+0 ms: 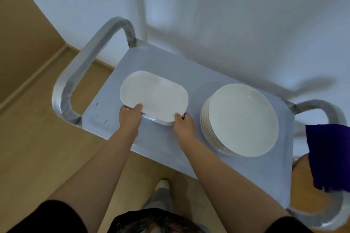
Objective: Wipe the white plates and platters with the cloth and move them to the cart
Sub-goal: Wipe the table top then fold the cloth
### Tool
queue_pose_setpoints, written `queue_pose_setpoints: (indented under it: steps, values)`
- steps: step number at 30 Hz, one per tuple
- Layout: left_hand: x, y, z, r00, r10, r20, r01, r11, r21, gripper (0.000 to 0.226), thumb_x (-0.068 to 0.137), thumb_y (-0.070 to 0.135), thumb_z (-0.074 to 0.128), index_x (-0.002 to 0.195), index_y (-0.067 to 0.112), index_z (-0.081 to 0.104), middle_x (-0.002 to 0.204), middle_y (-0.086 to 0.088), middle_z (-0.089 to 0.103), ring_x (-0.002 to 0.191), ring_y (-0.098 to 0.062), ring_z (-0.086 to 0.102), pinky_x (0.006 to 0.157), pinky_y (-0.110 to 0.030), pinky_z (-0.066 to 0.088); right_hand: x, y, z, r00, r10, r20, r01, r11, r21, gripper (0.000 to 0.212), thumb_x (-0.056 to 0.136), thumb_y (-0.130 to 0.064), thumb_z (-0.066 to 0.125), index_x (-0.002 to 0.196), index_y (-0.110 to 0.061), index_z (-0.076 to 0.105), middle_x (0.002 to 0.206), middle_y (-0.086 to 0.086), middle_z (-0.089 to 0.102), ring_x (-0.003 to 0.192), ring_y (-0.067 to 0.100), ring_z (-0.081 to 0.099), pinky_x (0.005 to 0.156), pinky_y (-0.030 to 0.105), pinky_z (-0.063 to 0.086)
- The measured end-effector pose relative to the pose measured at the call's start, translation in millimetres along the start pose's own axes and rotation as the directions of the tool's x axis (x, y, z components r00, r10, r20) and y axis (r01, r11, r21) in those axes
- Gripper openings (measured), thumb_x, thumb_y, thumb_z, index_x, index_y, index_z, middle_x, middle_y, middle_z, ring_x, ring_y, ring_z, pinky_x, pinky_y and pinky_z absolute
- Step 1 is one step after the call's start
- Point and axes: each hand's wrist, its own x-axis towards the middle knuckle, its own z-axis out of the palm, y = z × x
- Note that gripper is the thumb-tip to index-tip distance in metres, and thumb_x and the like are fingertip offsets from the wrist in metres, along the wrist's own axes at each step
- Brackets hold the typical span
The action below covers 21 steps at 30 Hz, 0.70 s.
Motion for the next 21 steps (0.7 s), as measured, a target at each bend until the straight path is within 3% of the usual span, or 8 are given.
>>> queue_pose_setpoints:
  steps: [6, 11, 15, 17, 21]
  values:
    - [-3.5, 4.5, 6.2, 1.0, 0.013, 0.026, -0.012, 1.0, -0.01, 0.025, 0.091, 0.015, 0.059, 0.112, 0.012, 0.045, 0.112, -0.008, 0.053, 0.097, -0.023, 0.052, 0.096, -0.04, 0.047, 11.9, -6.7, -2.3, 1.0, -0.005, -0.003, 0.005, 1.0, -0.018, 0.028, 0.096, -0.017, 0.044, 0.116, -0.002, 0.054, 0.116, 0.012, 0.059, 0.094, 0.019, 0.05, 0.086, 0.032, 0.041]
    - [-12.0, -4.0, -3.0, 0.995, 0.07, 0.07, -0.082, 0.978, 0.191, 0.05, 0.088, 0.038, 0.061, 0.128, 0.012, 0.044, 0.125, -0.008, 0.054, 0.11, -0.026, 0.053, 0.099, -0.042, 0.044, -1.1, -1.0, -9.9, 0.994, -0.055, 0.095, 0.068, 0.989, -0.135, 0.031, 0.097, -0.027, 0.044, 0.119, -0.006, 0.049, 0.109, 0.005, 0.054, 0.095, 0.018, 0.048, 0.083, 0.03, 0.038]
    - [-31.4, -13.9, -7.6, 0.98, 0.106, 0.171, -0.181, 0.835, 0.52, 0.067, 0.092, 0.048, 0.047, 0.143, 0.008, 0.032, 0.145, -0.013, 0.041, 0.129, -0.032, 0.04, 0.1, -0.039, 0.034, -26.6, 10.3, -19.9, 0.952, -0.223, 0.21, 0.288, 0.885, -0.366, 0.035, 0.096, -0.019, 0.041, 0.128, -0.005, 0.043, 0.127, 0.011, 0.051, 0.114, 0.025, 0.05, 0.088, 0.029, 0.039]
    - [-45.5, -15.9, -9.7, 0.959, 0.148, 0.242, -0.263, 0.783, 0.563, 0.065, 0.095, 0.045, 0.041, 0.146, 0.009, 0.026, 0.149, -0.014, 0.035, 0.135, -0.032, 0.034, 0.105, -0.04, 0.029, -42.0, 12.8, -30.5, 0.933, -0.274, 0.234, 0.355, 0.812, -0.464, 0.038, 0.094, -0.016, 0.041, 0.13, -0.002, 0.04, 0.131, 0.016, 0.047, 0.118, 0.028, 0.046, 0.096, 0.034, 0.038]
    - [-74.2, -19.2, -21.0, 0.899, 0.21, 0.384, -0.426, 0.619, 0.66, 0.053, 0.099, 0.037, 0.038, 0.142, 0.007, 0.034, 0.143, -0.014, 0.043, 0.131, -0.033, 0.039, 0.104, -0.038, 0.03, -76.6, 20.5, -56.4, 0.906, -0.326, 0.271, 0.423, 0.718, -0.553, 0.046, 0.095, -0.018, 0.041, 0.137, -0.001, 0.033, 0.142, 0.015, 0.037, 0.129, 0.028, 0.035, 0.101, 0.03, 0.027]
